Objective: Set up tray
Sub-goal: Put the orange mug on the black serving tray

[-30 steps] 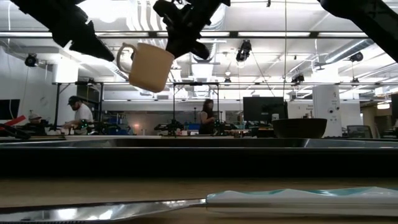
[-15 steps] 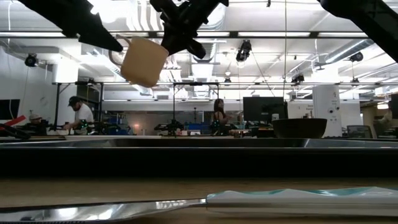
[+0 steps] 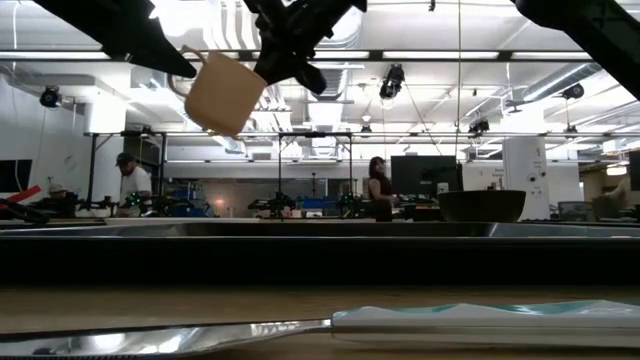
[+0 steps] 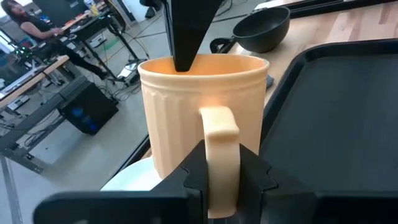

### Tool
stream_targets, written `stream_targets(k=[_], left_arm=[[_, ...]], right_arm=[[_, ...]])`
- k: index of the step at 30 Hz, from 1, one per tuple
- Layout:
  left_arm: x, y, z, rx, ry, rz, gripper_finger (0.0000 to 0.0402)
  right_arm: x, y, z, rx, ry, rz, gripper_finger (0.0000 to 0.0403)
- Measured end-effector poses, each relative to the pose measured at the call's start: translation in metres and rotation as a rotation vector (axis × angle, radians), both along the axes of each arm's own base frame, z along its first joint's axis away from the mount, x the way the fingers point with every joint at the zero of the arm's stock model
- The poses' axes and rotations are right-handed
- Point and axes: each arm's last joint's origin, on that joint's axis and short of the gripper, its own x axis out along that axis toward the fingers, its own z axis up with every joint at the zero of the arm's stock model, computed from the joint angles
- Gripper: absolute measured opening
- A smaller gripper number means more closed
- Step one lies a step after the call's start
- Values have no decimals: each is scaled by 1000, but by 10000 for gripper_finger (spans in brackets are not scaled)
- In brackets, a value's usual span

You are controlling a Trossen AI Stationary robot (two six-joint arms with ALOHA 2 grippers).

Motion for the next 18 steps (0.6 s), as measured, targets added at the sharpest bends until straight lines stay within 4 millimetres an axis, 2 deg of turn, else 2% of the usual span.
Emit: stream_targets(k=[10,14,18], left_arm=[[0,0,0,10,-1,5,27],[0,0,1,18,-13,18,27],[0,1,-1,23,-43,41,26]], right_arm=[[-4,2,3,-43,11,79,19],[-15,6,23,-20,-31,128,53],[-40,16,52,7,-41,164,91]])
